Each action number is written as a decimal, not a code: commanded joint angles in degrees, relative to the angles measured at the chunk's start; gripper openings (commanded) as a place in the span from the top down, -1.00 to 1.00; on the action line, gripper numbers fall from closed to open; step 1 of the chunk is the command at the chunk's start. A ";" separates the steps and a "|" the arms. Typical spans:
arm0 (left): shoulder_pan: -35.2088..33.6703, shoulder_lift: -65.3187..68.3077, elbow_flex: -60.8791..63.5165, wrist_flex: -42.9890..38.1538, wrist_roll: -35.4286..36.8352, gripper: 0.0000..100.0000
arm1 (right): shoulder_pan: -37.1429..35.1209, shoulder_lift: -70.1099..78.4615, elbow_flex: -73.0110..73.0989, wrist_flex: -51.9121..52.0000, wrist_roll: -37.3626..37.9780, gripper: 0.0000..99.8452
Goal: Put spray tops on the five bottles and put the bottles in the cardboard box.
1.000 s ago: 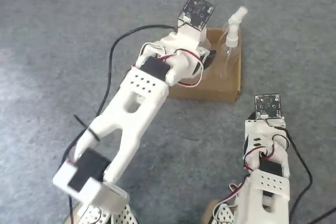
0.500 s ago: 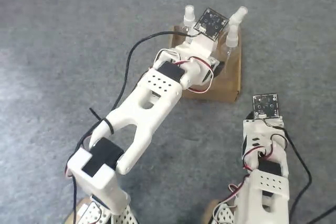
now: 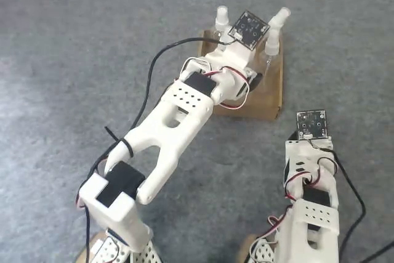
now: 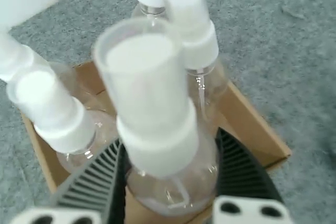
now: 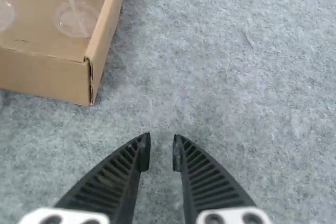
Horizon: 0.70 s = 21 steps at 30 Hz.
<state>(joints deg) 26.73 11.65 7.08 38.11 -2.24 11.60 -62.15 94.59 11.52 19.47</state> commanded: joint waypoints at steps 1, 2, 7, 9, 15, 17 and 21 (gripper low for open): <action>0.26 0.00 -3.12 -1.93 -0.79 0.91 | -0.48 -0.84 1.49 0.48 -0.70 0.90; 0.26 0.88 -3.30 -1.93 -0.79 0.91 | -0.48 -0.84 1.49 0.48 -0.70 0.90; 0.44 4.13 -3.47 -3.87 -2.99 0.91 | -0.31 -0.84 1.49 0.48 -0.70 0.90; 0.44 3.78 -3.47 -3.87 -3.25 0.91 | -0.31 -0.84 1.49 0.48 -0.70 0.90; 0.35 4.04 -3.47 -3.87 -3.25 0.89 | -0.40 -0.84 1.49 0.48 -0.70 0.90; 0.35 4.04 -3.30 -3.87 -3.25 0.82 | -0.31 -0.84 1.49 0.48 -0.70 0.90; 0.35 3.78 -3.12 -3.69 -3.16 0.60 | -0.31 -0.84 1.49 0.48 -0.70 0.90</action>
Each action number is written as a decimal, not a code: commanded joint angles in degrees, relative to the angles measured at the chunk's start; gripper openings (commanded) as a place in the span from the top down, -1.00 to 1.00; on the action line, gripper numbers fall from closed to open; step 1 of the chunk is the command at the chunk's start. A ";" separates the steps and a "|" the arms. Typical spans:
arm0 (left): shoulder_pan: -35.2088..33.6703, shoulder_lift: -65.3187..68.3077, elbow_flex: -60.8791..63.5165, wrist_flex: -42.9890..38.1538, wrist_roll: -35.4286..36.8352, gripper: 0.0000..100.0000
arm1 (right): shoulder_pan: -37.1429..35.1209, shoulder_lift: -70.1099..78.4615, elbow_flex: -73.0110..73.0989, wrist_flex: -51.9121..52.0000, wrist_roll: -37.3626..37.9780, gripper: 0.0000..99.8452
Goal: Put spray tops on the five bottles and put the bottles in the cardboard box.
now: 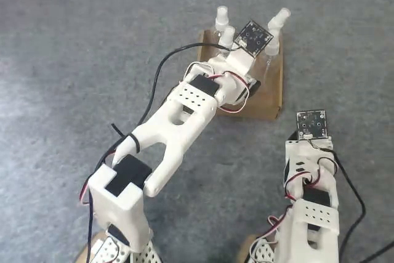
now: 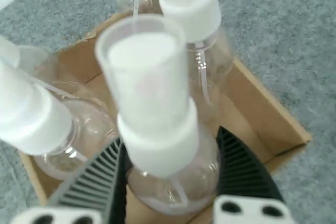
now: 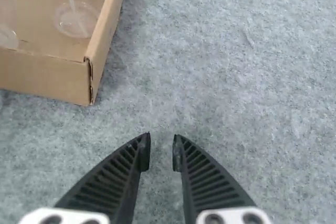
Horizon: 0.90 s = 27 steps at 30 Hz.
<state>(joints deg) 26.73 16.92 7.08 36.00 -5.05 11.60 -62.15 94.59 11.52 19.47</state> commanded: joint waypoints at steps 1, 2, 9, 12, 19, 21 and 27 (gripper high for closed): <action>0.35 -1.41 -3.12 -1.58 -0.35 0.58 | -0.31 -0.84 1.49 0.48 -0.70 0.90; 0.35 -1.41 -3.12 -1.49 -0.35 0.58 | -0.31 -0.84 1.49 0.48 -0.70 0.90; 0.35 -1.67 -3.12 -1.49 -0.35 0.57 | -0.31 -0.84 1.49 0.48 -0.70 0.90; 0.35 -1.67 -3.12 -1.41 -0.35 0.55 | -0.31 -0.84 1.49 0.48 -0.70 0.90; 0.26 -1.76 -3.12 0.09 -0.26 0.43 | -0.31 -0.84 1.49 0.48 -0.70 0.90; 0.18 -1.76 -3.12 0.09 -0.26 0.43 | -0.22 -0.84 1.49 0.48 -0.70 0.90; 0.26 -1.76 -3.12 0.09 -0.26 0.43 | -0.22 -0.84 1.49 0.48 -0.70 0.90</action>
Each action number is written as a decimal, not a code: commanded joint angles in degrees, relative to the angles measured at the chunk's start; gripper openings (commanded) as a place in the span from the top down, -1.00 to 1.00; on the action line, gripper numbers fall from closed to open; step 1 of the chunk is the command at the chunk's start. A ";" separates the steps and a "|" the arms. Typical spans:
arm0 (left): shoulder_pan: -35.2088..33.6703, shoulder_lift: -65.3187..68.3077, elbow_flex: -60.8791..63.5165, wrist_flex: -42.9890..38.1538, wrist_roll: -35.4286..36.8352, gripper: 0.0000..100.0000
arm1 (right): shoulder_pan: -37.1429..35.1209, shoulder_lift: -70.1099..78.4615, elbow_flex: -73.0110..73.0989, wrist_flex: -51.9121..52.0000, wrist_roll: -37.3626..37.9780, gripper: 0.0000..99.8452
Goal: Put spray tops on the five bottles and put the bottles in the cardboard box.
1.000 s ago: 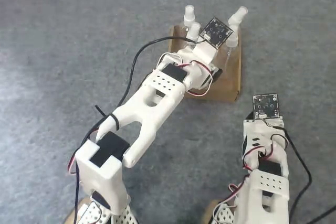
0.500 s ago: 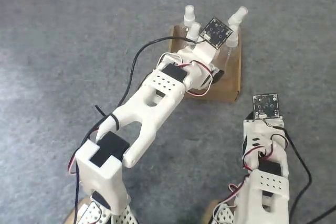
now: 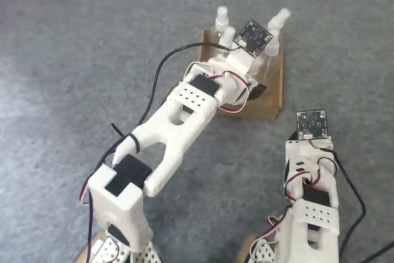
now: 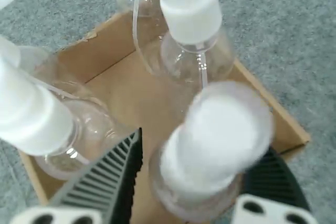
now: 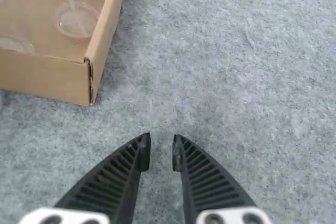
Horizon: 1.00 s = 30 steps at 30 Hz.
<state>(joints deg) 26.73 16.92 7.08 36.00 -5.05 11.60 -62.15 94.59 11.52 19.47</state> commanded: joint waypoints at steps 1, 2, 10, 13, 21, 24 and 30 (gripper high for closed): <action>0.26 -1.76 -3.12 0.09 -0.26 0.43 | -0.22 -0.84 1.49 0.48 -0.70 0.90; 0.26 -1.76 -3.12 0.09 -0.26 0.43 | -0.22 -0.84 1.49 0.48 -0.70 0.90; 0.26 -2.73 -3.38 0.18 -0.26 0.43 | -0.31 -0.84 1.49 0.48 -0.70 0.90; 0.35 -6.15 -3.03 1.32 -0.26 0.43 | -0.31 -0.84 1.49 0.48 -0.70 0.90; 0.18 -14.86 -0.84 2.29 -0.26 0.43 | -0.40 -0.84 1.49 0.48 -0.70 0.90; 0.35 -17.49 -0.04 2.81 -0.35 0.43 | -0.40 -0.84 1.49 0.48 -0.70 0.90; 0.09 -24.79 -0.04 6.07 -0.70 0.43 | -0.40 -0.84 1.49 0.48 -0.70 0.90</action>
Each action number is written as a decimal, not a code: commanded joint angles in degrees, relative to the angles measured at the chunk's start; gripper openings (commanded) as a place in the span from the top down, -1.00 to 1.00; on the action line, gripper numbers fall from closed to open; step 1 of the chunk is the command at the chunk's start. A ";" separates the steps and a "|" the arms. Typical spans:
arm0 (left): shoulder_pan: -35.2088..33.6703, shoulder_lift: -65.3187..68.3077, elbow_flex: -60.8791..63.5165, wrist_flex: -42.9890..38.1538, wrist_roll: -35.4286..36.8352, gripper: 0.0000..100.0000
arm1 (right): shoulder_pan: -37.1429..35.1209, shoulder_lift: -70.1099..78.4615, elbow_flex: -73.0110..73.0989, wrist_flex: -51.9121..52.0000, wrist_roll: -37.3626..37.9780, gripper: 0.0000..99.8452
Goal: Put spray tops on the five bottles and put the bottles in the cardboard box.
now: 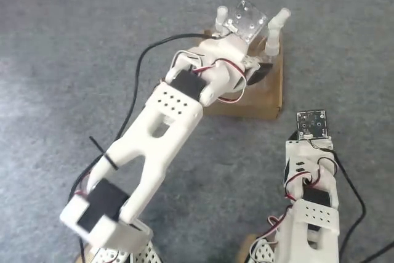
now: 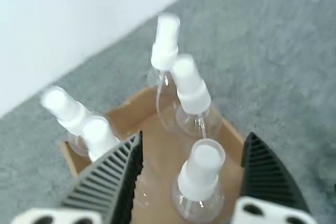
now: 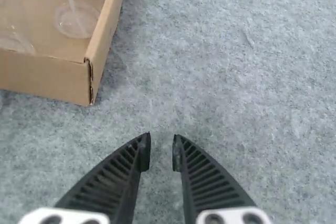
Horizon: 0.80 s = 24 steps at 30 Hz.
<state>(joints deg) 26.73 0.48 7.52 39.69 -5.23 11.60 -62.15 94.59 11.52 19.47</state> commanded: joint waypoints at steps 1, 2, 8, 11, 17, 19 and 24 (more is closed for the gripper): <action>0.00 -10.37 -0.40 3.43 -0.53 0.43 | -0.40 -0.84 1.49 0.48 -0.70 0.90; -0.09 -12.57 -0.22 4.66 -0.53 0.43 | -0.40 -0.84 1.49 0.48 -0.70 0.90; -1.14 -26.11 0.04 13.98 -0.53 0.43 | -0.40 -0.84 1.49 1.36 -0.79 0.90; -3.78 -32.62 3.82 15.03 -0.26 0.43 | -0.40 -0.84 1.49 1.71 -0.79 0.90; -10.73 -49.41 20.53 13.01 -0.26 0.43 | -0.48 -1.10 1.49 1.71 -0.79 0.90; -13.54 -55.65 26.24 12.75 -0.53 0.43 | -0.57 -1.36 1.49 1.54 -0.79 0.90; -25.23 -69.80 37.85 13.10 -0.53 0.43 | -0.66 -1.45 1.49 1.27 -1.05 0.90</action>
<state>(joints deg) 9.58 -58.07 39.08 54.20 -5.23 11.60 -62.15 94.59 12.92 19.47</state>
